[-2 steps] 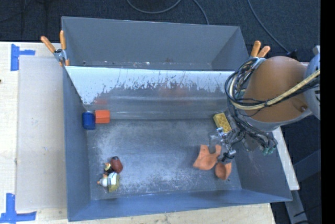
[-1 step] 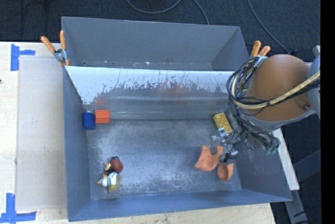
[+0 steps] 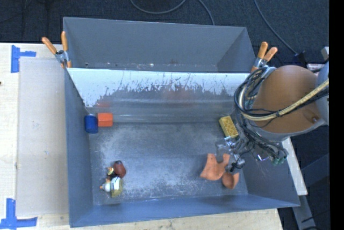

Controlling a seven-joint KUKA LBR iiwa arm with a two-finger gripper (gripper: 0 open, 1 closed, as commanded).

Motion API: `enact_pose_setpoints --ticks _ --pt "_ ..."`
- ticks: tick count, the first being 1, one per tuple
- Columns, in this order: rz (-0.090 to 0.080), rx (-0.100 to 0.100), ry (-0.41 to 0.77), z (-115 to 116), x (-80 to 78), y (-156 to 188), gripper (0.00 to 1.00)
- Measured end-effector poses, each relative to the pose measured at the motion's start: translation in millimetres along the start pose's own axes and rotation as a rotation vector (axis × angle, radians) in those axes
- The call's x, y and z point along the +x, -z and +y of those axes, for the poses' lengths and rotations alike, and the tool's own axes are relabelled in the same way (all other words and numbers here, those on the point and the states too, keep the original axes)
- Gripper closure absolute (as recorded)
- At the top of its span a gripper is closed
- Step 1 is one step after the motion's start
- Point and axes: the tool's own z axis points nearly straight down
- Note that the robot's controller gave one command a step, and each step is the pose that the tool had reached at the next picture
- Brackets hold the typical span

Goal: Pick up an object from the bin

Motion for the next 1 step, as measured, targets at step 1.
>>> enact_pose_setpoints --ticks 1 --pt "0.025 -0.013 -0.016 8.7 11.1 -2.0 1.00"
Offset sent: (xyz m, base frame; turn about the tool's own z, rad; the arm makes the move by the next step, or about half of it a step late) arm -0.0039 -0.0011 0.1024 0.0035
